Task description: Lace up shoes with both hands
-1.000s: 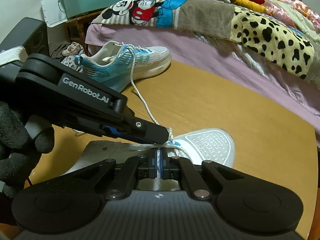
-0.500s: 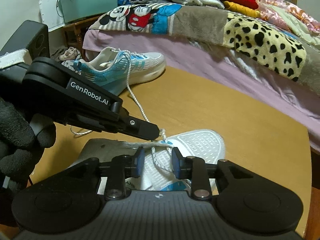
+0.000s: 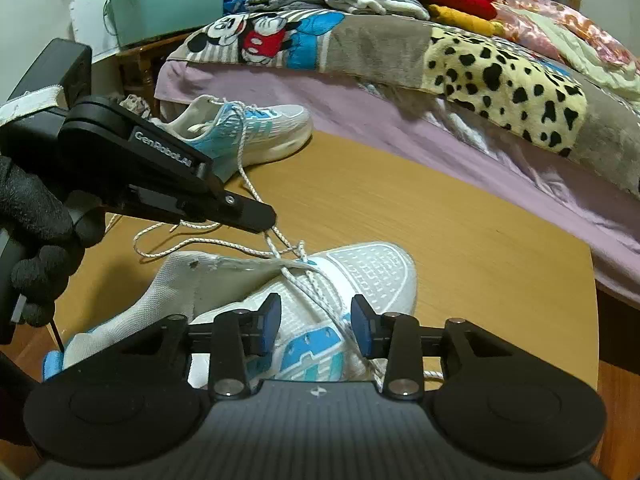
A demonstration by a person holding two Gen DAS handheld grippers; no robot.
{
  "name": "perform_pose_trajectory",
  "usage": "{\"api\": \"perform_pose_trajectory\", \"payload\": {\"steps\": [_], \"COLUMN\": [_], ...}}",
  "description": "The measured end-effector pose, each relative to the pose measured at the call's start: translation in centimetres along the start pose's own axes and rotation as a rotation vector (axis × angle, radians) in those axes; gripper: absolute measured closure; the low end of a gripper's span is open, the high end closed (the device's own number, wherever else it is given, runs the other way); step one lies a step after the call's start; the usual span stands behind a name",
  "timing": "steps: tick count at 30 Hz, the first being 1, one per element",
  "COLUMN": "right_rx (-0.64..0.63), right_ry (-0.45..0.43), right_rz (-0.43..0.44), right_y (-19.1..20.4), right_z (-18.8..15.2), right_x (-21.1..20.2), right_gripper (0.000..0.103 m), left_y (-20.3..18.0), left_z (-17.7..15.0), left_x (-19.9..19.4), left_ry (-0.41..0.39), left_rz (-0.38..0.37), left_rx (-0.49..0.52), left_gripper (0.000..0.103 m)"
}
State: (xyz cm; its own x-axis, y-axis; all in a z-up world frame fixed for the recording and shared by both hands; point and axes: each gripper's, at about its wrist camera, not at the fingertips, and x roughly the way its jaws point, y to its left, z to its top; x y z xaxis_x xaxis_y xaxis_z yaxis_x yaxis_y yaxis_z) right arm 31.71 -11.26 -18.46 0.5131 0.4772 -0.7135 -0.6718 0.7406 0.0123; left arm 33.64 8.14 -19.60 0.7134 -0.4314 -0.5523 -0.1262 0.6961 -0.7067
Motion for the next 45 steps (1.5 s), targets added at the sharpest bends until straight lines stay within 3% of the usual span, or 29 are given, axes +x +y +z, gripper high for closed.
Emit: {"api": "perform_pose_trajectory", "payload": {"steps": [21,45], "right_rx": [0.014,0.024], "right_ry": [0.013,0.063], "right_rz": [0.039,0.064], "right_y": [0.8,1.7], "right_z": [-0.3,-0.7], "right_x": [-2.2,-1.6], "right_gripper": [0.063,0.066], "left_y": [2.4,6.3], "left_z": [2.8,5.5], "left_x": [-4.6,-10.4], "left_ry": [-0.112,-0.235], "left_rz": [0.059,0.135], "left_rx": [-0.025,-0.065], "left_gripper": [0.103,0.103]}}
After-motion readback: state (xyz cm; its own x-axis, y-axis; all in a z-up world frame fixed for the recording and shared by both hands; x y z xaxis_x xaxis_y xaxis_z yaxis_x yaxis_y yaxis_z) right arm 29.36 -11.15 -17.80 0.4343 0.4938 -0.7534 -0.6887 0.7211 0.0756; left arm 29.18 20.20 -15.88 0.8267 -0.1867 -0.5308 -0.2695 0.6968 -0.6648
